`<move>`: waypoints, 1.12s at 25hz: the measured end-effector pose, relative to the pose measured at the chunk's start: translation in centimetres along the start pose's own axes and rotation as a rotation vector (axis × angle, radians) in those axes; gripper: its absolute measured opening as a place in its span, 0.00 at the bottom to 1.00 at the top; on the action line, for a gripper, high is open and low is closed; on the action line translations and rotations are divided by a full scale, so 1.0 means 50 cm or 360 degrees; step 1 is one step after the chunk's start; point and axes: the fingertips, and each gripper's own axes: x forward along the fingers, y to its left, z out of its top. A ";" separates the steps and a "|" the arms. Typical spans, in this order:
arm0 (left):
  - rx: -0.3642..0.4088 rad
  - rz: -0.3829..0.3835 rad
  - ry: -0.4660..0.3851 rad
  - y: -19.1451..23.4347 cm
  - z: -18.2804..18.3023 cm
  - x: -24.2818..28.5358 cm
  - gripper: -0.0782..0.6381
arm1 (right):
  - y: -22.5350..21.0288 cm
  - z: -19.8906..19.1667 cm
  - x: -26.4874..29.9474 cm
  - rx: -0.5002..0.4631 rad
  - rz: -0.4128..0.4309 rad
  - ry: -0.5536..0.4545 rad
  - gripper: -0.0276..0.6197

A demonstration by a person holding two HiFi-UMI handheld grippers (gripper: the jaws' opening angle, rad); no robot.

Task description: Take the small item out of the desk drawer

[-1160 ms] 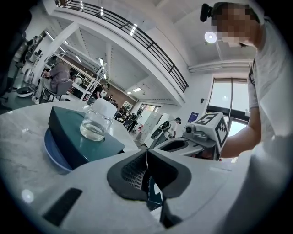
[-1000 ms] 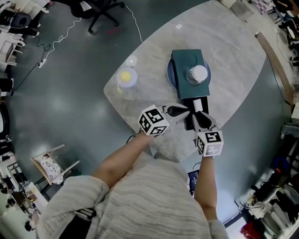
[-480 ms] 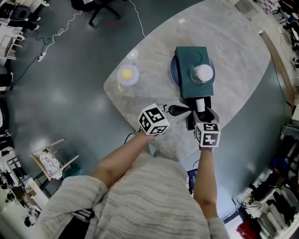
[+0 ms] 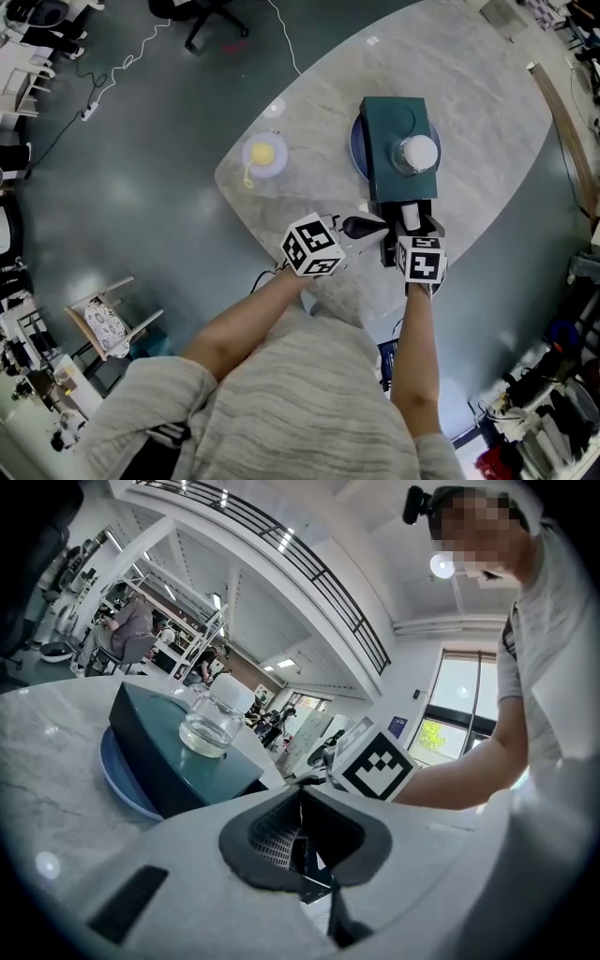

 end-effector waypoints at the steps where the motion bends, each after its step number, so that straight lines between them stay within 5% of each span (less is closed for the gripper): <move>1: -0.0001 0.0001 0.0001 0.000 0.000 -0.001 0.13 | -0.002 -0.002 0.004 -0.0009 -0.0006 0.0019 0.35; 18: 0.0005 -0.0022 0.0040 -0.006 -0.006 -0.012 0.13 | -0.021 -0.018 0.043 -0.0079 -0.0106 0.0179 0.34; 28: 0.0030 -0.0011 0.0032 -0.011 0.013 -0.019 0.13 | -0.014 -0.020 0.022 -0.0026 -0.0078 0.0088 0.33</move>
